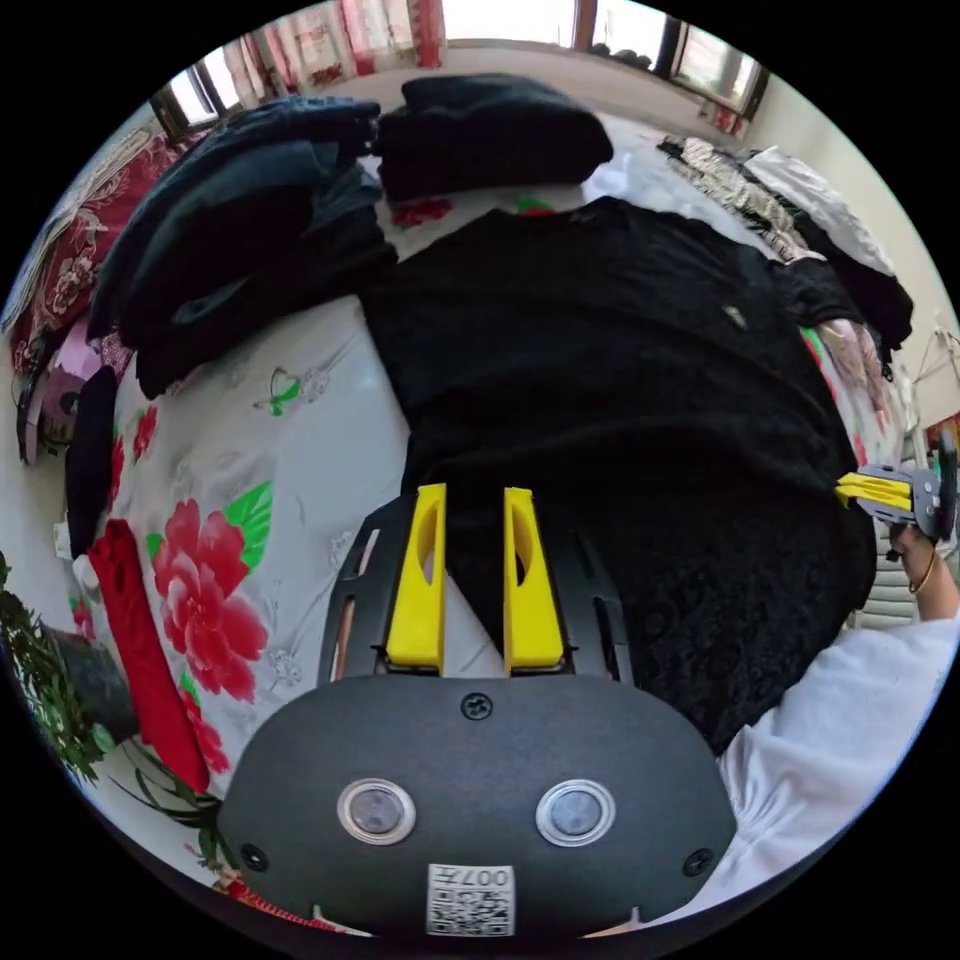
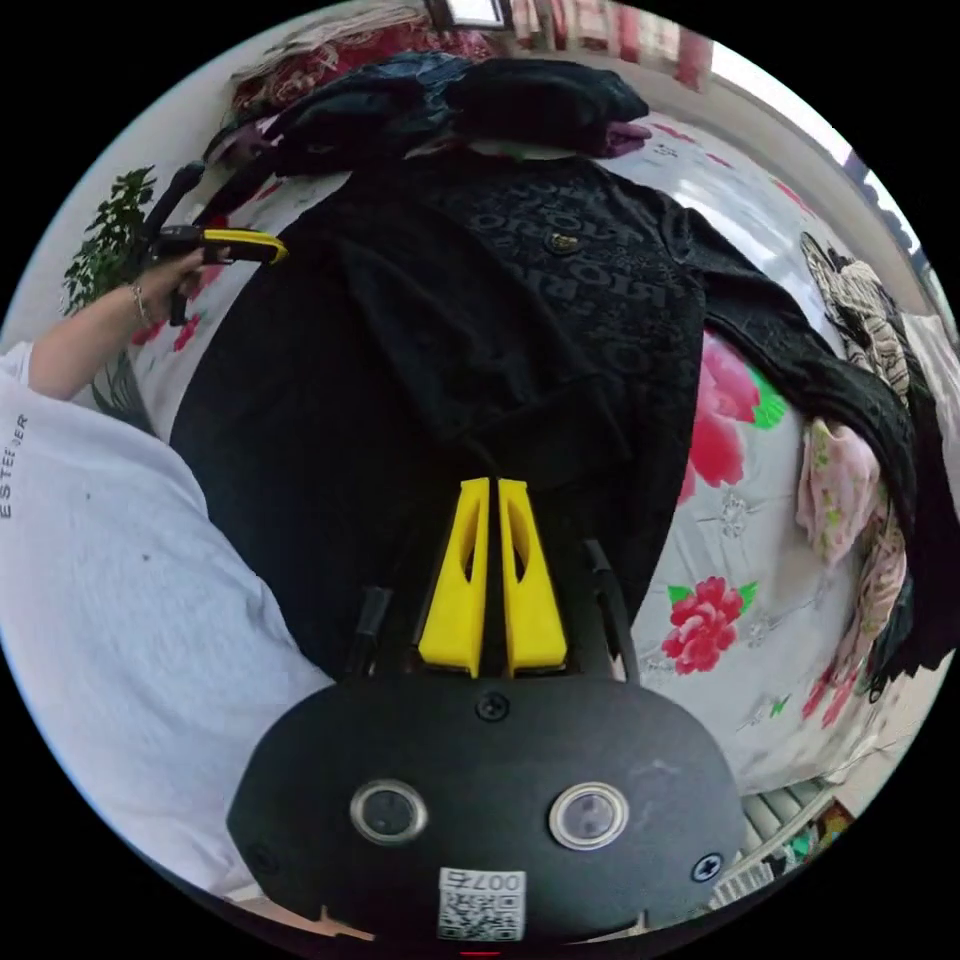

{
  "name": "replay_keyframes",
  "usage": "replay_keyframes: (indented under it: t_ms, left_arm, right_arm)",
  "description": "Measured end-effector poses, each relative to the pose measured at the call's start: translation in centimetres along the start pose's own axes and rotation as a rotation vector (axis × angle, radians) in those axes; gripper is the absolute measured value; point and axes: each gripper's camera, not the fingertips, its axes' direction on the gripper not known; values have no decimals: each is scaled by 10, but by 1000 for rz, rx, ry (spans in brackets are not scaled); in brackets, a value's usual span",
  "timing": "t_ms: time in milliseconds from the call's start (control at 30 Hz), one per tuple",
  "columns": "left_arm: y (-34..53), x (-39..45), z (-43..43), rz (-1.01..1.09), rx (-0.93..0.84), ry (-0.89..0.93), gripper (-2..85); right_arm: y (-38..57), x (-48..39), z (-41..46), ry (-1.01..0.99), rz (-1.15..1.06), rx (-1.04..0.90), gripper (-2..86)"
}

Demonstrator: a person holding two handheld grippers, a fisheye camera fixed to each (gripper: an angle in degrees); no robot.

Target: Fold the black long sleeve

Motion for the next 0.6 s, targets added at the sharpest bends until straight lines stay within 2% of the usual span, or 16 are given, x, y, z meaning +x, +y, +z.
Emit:
replay_keyframes:
  t_ms: [100,167,267,333,433,500,600]
  left_arm:
    - [15,-3,5,-11,20,-18,54]
    - [24,-4,6,-9,38,-11,53]
    - [34,-7,5,-11,36,-18,66]
    - [39,-14,2,-48,13,-23,75]
    - [57,-35,-9,-175,13,10,72]
    - [76,-58,-15,-306,19,91,68]
    - [101,-77,-23,-438,30,158,65]
  right_arm:
    - [16,7,-23,95,-68,3,5]
    - [26,15,-29,19,-80,-4,9]
    - [32,40,-30,-71,35,-31,25]
    - [38,65,-47,-146,118,55,35]
    - [56,138,-85,-183,383,284,50]
    - [87,214,-108,-223,687,500,61]
    - [133,301,-114,-327,1029,759,63]
